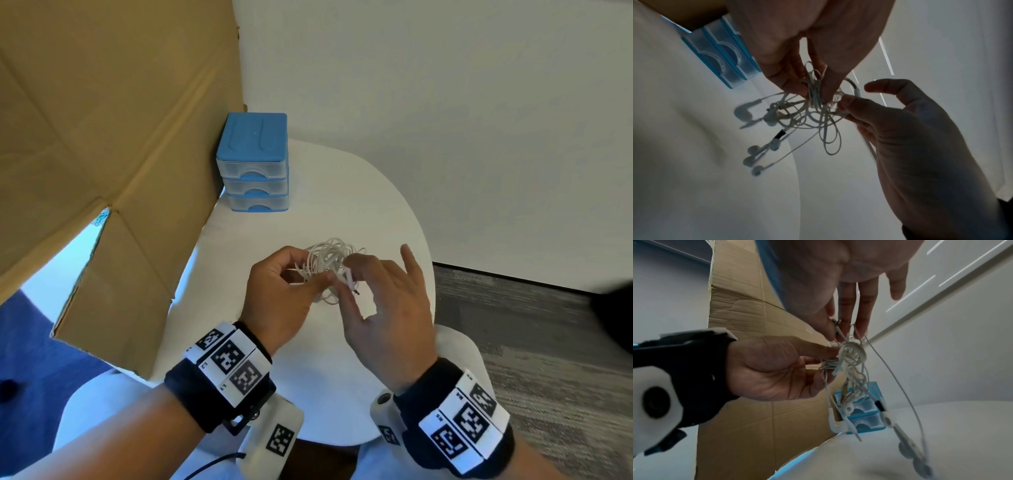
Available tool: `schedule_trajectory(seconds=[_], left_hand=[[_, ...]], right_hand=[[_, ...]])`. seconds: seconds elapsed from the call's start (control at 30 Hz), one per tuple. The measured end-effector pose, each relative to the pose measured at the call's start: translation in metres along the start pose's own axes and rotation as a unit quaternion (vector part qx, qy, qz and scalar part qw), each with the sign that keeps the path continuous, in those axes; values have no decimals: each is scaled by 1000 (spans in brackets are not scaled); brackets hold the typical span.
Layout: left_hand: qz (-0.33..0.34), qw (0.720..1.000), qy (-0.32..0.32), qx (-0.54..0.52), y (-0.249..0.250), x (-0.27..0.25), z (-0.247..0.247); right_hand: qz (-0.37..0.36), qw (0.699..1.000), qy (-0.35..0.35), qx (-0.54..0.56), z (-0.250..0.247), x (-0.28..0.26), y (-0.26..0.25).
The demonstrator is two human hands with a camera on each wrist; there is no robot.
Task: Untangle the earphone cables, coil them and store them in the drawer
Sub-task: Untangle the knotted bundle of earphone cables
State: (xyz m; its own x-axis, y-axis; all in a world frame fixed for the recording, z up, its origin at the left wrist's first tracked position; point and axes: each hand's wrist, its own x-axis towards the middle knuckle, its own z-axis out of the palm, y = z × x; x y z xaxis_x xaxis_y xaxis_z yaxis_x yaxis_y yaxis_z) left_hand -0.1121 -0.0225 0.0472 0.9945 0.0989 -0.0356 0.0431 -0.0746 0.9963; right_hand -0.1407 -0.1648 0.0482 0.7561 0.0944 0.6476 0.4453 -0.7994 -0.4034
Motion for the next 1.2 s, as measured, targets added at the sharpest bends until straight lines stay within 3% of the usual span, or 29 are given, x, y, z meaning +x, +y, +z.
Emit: schedule_trajectory(seconds=[0.13,0.47,0.57,0.63,0.7,0.87,1.0,1.07,1.1,1.2], left_hand=[[-27,999,42,-16,-5,7,-2],[-19,1000,7,9,-8,5,1],[-40,999,-22,-9,-9,5,1],[-50,998,-25,-37,-7,6,0],[-48,998,-21,-41,-8,8,-2],[-36,999,-6,-34,-13,13,-6],[37,999,9,-26,-13,11,-3],[99,995,19,-1,-13,7,-1],[136,990,23,10,-12,6,-1],[255,964,27,66,-13,7,-4]], right_hand=[[16,998,-43,-33,8,1,5],[59,995,-25,-73,19,11,17],[-16,995,-3,-103,16,15,8],[-90,990,-23,-102,16,14,3],[-114,988,-59,-87,18,11,3],[3,998,-65,-16,23,8,12],[120,990,-35,69,27,12,8],[237,955,-39,173,26,17,4],[304,918,-49,251,25,19,2],[444,765,-89,457,21,25,-1]])
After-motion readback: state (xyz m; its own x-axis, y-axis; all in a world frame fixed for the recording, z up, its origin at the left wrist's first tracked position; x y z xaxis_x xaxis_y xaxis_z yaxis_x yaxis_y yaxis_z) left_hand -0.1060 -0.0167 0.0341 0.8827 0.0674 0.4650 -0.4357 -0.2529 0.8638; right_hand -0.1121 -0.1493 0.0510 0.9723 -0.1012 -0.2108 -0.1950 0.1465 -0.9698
